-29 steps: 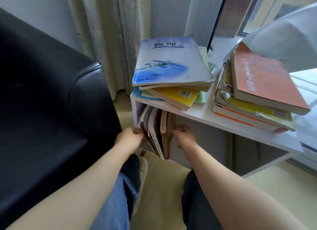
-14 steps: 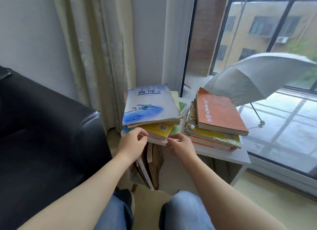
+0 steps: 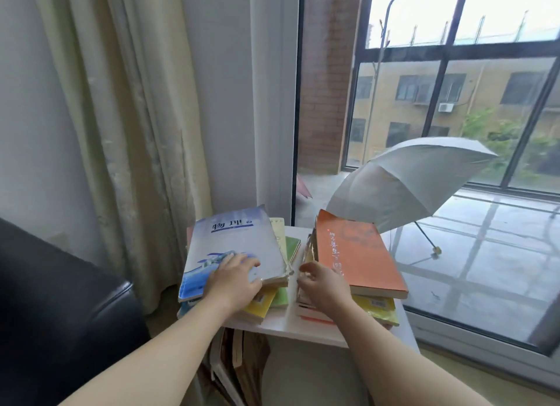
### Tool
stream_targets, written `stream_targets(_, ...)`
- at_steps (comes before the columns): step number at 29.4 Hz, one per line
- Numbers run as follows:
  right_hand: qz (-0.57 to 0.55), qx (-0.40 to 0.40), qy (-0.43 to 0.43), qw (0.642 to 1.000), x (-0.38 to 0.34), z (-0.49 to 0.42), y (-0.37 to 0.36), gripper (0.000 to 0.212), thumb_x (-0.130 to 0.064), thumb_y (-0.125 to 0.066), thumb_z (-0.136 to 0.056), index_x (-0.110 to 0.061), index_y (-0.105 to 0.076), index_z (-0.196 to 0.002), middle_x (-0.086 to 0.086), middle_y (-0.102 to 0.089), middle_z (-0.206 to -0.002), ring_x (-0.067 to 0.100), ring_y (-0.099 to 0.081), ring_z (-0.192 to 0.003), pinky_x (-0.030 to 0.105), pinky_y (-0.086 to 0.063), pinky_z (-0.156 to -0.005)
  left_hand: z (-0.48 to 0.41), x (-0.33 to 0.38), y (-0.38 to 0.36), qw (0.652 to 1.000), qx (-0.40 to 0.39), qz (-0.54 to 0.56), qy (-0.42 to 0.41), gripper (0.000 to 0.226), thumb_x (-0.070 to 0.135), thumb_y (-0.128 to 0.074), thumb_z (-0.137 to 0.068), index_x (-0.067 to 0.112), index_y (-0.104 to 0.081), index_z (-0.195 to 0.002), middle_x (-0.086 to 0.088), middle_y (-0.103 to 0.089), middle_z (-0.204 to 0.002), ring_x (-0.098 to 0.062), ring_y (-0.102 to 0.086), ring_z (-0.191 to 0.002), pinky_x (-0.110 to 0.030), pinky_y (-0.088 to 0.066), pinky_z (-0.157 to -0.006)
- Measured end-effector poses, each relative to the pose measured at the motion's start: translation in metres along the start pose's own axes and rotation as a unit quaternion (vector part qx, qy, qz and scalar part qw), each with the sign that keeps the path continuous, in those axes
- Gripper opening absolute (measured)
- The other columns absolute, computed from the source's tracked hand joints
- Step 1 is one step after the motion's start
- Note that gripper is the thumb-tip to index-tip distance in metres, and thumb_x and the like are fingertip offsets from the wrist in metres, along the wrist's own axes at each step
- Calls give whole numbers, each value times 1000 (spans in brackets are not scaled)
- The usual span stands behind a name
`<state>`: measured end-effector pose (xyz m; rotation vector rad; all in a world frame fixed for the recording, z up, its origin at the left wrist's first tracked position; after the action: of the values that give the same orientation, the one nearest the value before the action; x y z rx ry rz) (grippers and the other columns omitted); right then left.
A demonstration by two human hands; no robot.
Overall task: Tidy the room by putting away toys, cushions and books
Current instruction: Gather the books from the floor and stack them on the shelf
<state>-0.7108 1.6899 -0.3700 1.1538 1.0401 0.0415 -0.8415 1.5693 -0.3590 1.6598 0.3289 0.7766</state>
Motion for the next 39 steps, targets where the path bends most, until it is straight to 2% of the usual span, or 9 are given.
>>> stream_targets(6, 63, -47, 24, 997, -5, -30, -9, 54, -33, -49, -91, -28, -34, -143, -5, -40, -147, 18, -31, -138, 38, -25, -114, -25, -28, -24, 989, -81, -118, 19, 72, 61, -43, -87, 37, -15, -148, 2, -10, -159, -26, -6, -146, -43, -7, -118)
stream_targets(13, 6, -48, -24, 999, -3, -60, -14, 48, -38, -42, -96, -23, -36, -142, 3, -51, -139, 20, -49, -125, 44, -24, -115, -42, -36, 16, 998, 27, 45, 27, 33, 44, -30, -100, 28, -58, -89, 3, -64, -91, -23, -58, -92, -29, -38, -71)
stream_targets(19, -33, -82, -54, 995, -3, -65, -27, 39, -30, -35, -99, -22, -49, -134, 2, -62, -125, 17, -47, -125, 37, -11, -118, -27, -54, 76, 935, 265, 233, 49, 33, 28, -39, -100, 6, -61, -112, -8, -62, -78, -25, -56, -74, -28, -36, -58)
stream_targets(21, -25, -72, -56, 996, -1, -70, -27, 37, -28, -35, -98, -24, -55, -129, -3, -61, -125, 16, -47, -122, 36, -10, -116, -36, -33, 51, 971, 163, 175, 5, 35, 35, -39, -99, 15, -57, -121, -2, -62, -84, -23, -60, -85, -29, -45, -70)
stream_targets(24, -68, -50, -94, 992, 8, -74, -28, 30, -21, -46, -91, -24, -65, -114, -5, -64, -99, 16, -50, -101, 33, -27, -105, -42, -16, -23, 992, -65, -100, -29, 63, 59, -41, -90, 28, -31, -144, -5, -35, -149, -26, -29, -139, -42, -22, -114)
stream_targets(26, -137, -46, -112, 983, 10, -74, -32, 26, -19, -54, -82, -25, -70, -102, -7, -65, -91, 20, -52, -100, 41, -35, -105, -40, -18, -36, 977, -99, -187, -24, 77, 62, -47, -85, 28, -19, -147, -6, -19, -155, -30, -15, -144, -50, -11, -116)
stream_targets(29, -271, -22, -126, 954, 12, -74, -29, 15, -21, -59, -76, -31, -70, -81, -6, -70, -91, 22, -56, -103, 48, -43, -98, -52, -20, -21, 978, -52, -194, -46, 60, 42, -52, -88, 25, -29, -141, -5, -35, -142, -28, -38, -130, -41, -36, -105)
stream_targets(36, -376, -21, -111, 920, 12, -69, -16, 15, -17, -51, -96, -11, -61, -105, 7, -66, -96, 24, -56, -99, 26, -42, -65, -54, -39, 21, 996, 62, 67, 21, 27, 30, -48, -95, 21, -57, -119, -2, -64, -115, -23, -56, -99, -28, -41, -77)
stream_targets(39, -384, -30, -110, 916, 17, -65, -18, 13, -16, -51, -96, -11, -63, -97, 11, -66, -98, 24, -57, -95, 26, -46, -67, -46, -71, 61, 923, 205, 304, 119, 21, 22, -57, -92, 6, -65, -103, -6, -64, -90, -20, -53, -79, -25, -37, -63)
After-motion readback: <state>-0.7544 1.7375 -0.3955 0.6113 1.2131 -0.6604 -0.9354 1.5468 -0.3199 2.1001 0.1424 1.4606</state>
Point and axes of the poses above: each hand's wrist, its own z-axis away from the middle knuckle, its own y-axis out of the back of the hand, x = y × z, the point moved 9 cm from there along -z, towards the middle knuckle
